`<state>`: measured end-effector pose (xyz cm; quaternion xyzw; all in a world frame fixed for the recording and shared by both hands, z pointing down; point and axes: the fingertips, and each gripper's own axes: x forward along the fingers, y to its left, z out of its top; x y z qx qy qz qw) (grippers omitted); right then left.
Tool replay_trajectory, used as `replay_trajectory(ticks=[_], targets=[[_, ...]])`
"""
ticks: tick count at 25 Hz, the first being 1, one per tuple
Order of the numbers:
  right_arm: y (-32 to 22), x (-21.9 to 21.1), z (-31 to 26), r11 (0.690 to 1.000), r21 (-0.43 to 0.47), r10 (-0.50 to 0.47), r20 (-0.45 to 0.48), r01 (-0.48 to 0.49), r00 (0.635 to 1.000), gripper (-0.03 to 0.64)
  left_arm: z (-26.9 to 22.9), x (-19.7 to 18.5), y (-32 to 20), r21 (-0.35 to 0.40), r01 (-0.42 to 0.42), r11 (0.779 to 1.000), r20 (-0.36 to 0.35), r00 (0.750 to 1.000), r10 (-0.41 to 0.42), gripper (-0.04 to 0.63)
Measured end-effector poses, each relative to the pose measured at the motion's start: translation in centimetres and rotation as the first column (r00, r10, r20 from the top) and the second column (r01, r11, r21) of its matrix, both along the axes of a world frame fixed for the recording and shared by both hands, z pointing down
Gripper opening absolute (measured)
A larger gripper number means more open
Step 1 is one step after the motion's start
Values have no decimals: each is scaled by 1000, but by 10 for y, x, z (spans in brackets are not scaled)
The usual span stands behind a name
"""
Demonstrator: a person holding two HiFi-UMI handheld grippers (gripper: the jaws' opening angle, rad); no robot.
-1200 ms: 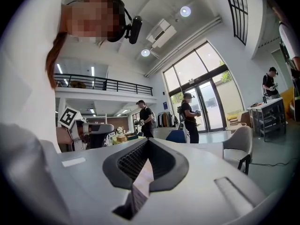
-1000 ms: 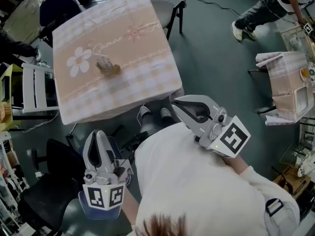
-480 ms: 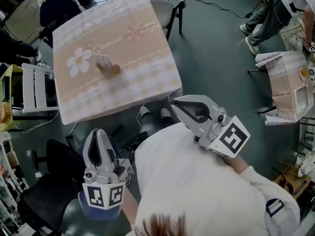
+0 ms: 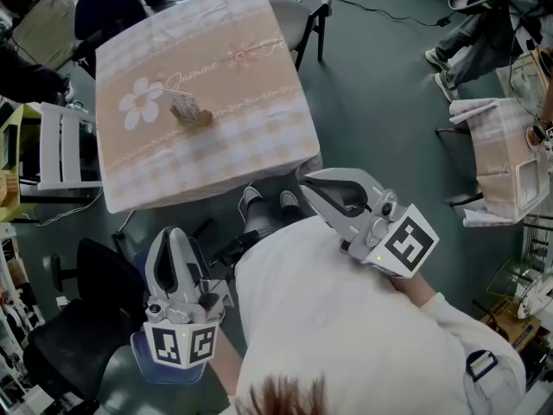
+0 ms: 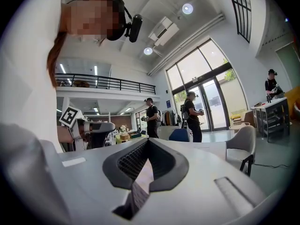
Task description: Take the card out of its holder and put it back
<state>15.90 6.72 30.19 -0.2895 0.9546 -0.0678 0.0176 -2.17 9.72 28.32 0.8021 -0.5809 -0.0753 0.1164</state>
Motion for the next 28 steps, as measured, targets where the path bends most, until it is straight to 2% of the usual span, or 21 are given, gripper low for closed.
replay_trajectory(ticks=[21,28], targets=[[6,4,1,1000,-3,0,4,0,1000,2,-2,5,5,11,-10,1000,3,1000,10,3],[7,-9,2,1000,-5,-31,-9,31,999,2,0,-6,9,10,17,1000,-4,1000,-17,3]])
